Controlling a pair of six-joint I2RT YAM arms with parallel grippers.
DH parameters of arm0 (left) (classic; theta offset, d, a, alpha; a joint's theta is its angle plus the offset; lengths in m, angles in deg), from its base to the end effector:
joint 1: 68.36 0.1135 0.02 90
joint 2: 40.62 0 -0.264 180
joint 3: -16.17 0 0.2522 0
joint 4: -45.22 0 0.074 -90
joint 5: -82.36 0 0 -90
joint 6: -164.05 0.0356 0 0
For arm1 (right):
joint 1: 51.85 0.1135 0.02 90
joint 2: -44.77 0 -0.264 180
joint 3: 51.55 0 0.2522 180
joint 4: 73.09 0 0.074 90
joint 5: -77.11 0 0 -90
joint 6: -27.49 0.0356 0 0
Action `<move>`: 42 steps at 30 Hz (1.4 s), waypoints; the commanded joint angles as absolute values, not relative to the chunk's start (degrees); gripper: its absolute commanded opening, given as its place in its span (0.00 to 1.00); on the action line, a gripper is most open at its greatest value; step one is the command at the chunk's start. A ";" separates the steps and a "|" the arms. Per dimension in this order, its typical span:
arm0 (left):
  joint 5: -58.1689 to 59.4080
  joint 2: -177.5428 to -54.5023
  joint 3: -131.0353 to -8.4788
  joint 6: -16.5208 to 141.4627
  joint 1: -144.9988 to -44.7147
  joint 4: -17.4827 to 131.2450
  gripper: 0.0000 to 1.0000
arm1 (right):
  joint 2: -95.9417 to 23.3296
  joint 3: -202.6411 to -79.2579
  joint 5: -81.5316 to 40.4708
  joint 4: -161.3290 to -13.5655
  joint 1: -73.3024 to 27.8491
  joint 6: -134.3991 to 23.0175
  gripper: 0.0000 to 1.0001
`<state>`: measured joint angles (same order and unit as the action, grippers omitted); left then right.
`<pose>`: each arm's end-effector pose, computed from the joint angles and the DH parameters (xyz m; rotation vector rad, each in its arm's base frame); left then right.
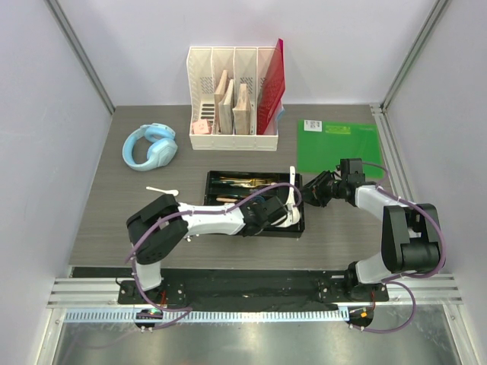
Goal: Sort the eating utensils into containers
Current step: Place the chopstick in the storage box.
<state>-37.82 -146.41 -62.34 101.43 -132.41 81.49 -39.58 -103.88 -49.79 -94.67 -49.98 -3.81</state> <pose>0.1748 -0.3183 0.1581 1.6846 1.8651 0.4565 0.2678 0.0301 0.1600 1.0081 2.4759 1.2062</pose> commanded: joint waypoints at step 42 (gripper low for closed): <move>-43.24 -148.90 -66.58 95.32 -131.02 79.64 0.30 | -38.37 -102.32 -49.19 -95.03 -49.92 -3.88 0.35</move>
